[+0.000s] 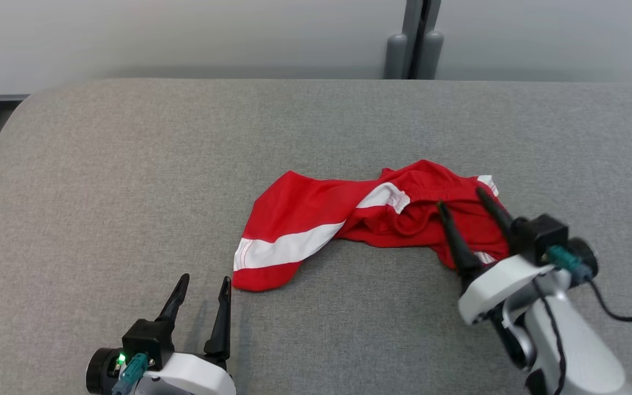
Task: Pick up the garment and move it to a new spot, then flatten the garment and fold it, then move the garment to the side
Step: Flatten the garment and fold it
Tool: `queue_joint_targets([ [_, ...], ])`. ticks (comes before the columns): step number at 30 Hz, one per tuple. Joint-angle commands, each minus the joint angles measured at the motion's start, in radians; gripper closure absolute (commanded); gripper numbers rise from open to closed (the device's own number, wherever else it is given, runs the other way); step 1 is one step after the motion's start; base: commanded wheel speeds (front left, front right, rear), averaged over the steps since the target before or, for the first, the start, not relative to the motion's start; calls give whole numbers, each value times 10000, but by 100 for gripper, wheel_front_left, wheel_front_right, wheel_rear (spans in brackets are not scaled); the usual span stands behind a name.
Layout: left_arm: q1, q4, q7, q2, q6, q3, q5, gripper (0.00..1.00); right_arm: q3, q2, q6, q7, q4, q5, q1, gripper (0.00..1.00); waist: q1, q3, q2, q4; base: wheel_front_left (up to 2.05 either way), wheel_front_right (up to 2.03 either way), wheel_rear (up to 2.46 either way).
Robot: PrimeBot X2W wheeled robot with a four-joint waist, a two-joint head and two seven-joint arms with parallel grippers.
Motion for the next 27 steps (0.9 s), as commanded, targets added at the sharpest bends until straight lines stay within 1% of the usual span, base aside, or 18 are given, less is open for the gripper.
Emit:
queue_joint_targets([
  [1,-34,-9,-12,44,-24,52,68,0,59,49,-3,-40,-47,126,125,0,0,-61,0,-62,0,0,0],
  [4,-13,-4,-12,45,-91,-14,91,0,413,254,-3,-39,115,446,443,0,0,-19,0,54,0,0,0],
  [8,-8,57,-12,44,-64,-126,49,0,674,434,-3,-41,467,1001,401,0,0,114,0,380,0,0,0],
  [14,82,125,-12,41,-66,-175,26,0,465,572,-3,-41,1087,1359,-17,0,0,327,0,962,0,0,0],
  [17,101,130,-12,42,-88,-147,50,0,280,578,-3,-42,1351,1532,-113,5,0,431,0,1160,0,0,0],
  [19,106,130,-12,39,-113,-125,62,0,167,588,-3,-42,1463,1558,-208,14,0,494,0,1233,0,0,0],
  [20,101,123,-12,41,-124,-122,64,0,100,588,-3,-42,1511,1564,-247,20,0,516,0,1256,0,0,0],
  [23,45,77,-12,41,-104,-121,54,0,28,595,-3,-42,1633,1451,-340,67,0,621,0,1274,0,0,0],
  [24,-12,65,-12,39,-81,-110,40,0,32,596,-2,-42,1657,1439,-387,92,0,665,0,1252,0,0,0],
  [25,-72,61,-12,42,-78,-103,43,0,56,600,-2,-42,1633,1488,-434,100,0,696,0,1218,0,0,0],
  [27,-131,72,-12,41,-87,-86,61,0,111,599,-2,-40,1508,1655,-464,100,0,688,0,1097,0,0,0],
])
